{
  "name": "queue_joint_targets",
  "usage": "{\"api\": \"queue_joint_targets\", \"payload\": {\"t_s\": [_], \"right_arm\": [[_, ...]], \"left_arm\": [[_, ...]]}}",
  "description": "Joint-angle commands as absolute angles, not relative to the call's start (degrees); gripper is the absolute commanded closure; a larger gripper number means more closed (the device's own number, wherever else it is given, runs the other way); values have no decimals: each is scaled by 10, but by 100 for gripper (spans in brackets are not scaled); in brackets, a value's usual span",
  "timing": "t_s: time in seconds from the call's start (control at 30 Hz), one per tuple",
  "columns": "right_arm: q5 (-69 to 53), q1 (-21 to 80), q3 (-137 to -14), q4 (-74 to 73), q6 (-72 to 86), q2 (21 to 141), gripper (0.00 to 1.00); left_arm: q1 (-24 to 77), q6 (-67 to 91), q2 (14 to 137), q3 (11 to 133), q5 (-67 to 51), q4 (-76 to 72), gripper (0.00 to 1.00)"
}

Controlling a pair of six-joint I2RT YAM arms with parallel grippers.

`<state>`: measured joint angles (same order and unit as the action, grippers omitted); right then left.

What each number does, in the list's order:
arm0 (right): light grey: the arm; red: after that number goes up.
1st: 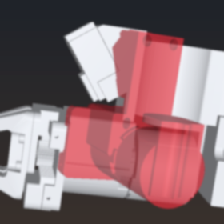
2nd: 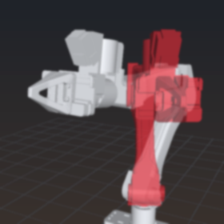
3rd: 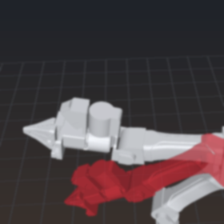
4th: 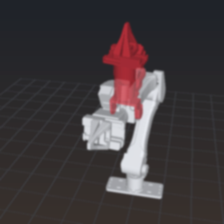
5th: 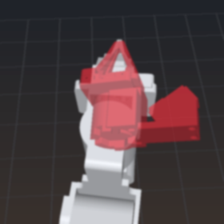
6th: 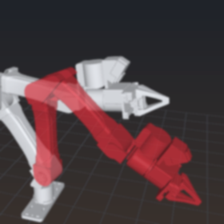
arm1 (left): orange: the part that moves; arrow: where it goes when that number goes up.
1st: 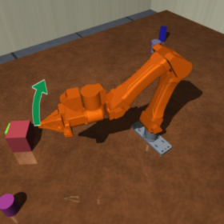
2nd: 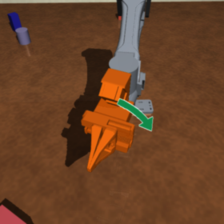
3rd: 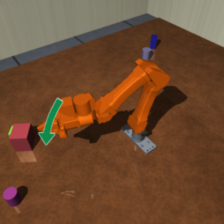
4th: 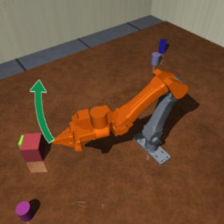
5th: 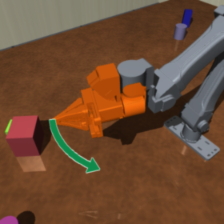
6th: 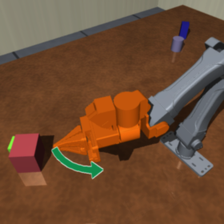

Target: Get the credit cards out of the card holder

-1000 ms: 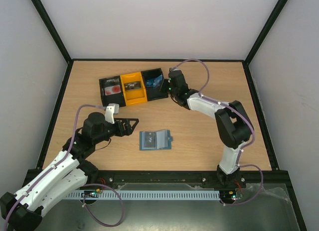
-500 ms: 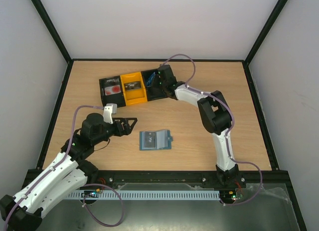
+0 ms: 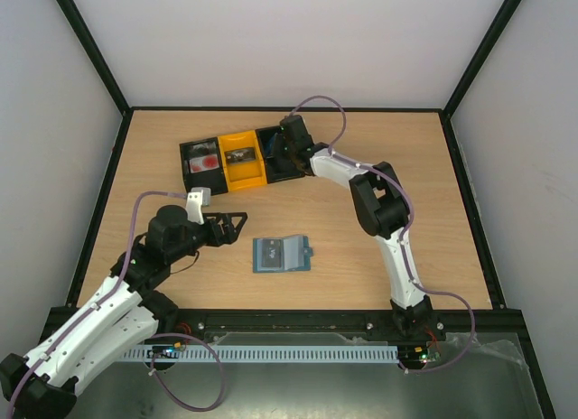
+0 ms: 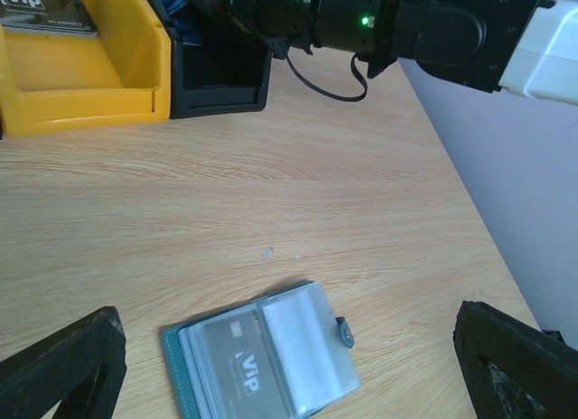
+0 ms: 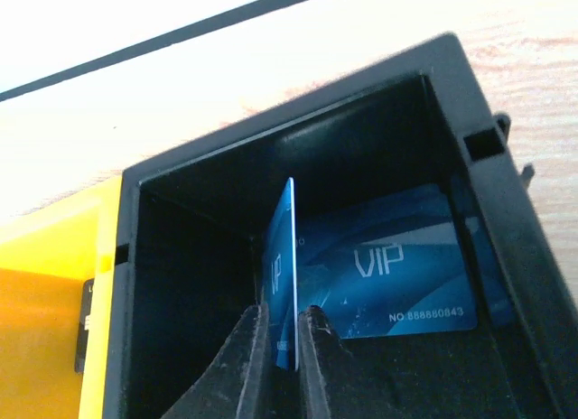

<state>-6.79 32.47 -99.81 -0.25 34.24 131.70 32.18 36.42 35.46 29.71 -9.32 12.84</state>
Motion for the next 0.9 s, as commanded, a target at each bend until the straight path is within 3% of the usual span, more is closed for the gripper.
{"api": "queue_joint_targets", "payload": {"t_s": [0.0, 0.5, 0.6, 0.87], "right_arm": [[-42, 323, -1036, -31, 333, 1325, 88], [-30, 323, -1129, -173, 324, 1291, 71], [-52, 323, -1089, -199, 335, 1248, 70], [-105, 340, -835, -129, 388, 1063, 69]], "left_arm": [[319, 363, 355, 288, -88, 136, 0], [319, 388, 415, 277, -105, 130, 0], [319, 382, 437, 275, -130, 119, 0], [317, 395, 479, 253, -218, 51, 0]]}}
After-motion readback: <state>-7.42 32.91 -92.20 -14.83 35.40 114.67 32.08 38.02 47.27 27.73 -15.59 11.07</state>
